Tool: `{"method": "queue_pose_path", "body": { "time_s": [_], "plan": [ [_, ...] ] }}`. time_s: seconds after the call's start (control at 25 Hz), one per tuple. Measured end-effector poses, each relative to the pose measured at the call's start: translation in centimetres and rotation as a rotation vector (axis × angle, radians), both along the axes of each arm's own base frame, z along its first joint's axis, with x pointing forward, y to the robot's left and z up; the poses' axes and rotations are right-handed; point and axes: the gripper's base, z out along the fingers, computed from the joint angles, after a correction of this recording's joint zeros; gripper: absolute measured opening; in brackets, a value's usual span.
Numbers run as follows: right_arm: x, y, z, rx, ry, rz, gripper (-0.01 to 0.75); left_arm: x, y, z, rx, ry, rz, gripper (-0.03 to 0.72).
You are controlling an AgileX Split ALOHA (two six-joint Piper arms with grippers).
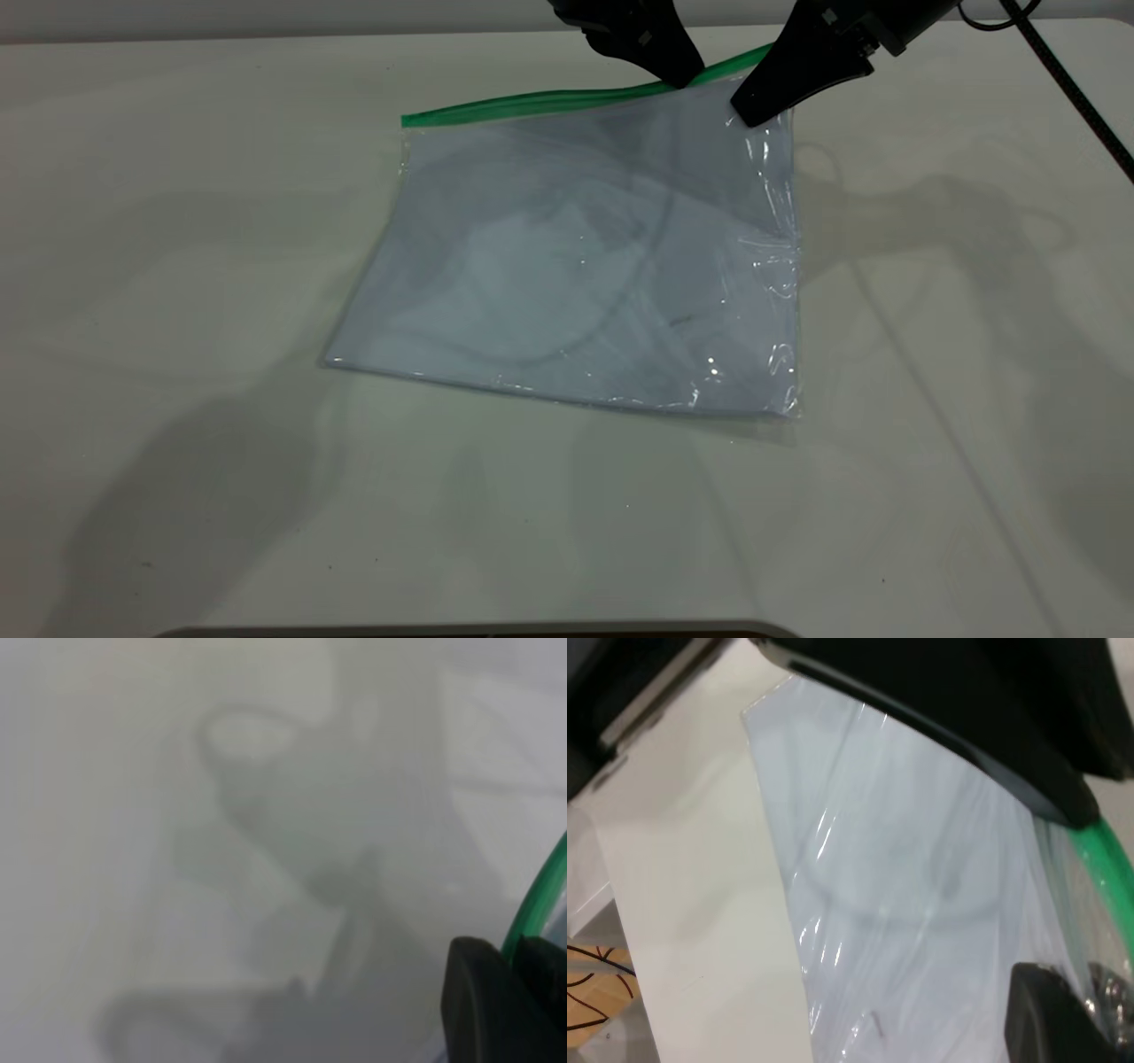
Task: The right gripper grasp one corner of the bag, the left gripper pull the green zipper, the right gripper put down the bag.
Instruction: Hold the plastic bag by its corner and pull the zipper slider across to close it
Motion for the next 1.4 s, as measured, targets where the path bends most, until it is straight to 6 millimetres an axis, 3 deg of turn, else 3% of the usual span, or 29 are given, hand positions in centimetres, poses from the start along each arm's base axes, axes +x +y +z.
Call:
{"method": "queue_pose_path", "body": {
  "time_s": [0.6, 1.4],
  "plan": [
    [0.6, -2.2, 0.2, 0.030, -0.007, -0.060, 0.034, 2.0, 3.7, -0.4, 0.079, -0.046, 0.040, 0.073],
    [0.7, -2.1, 0.4, 0.036, -0.020, -0.058, 0.034, 4.1, 9.6, -1.3, 0.192, -0.072, 0.088, 0.074]
  ]
}}
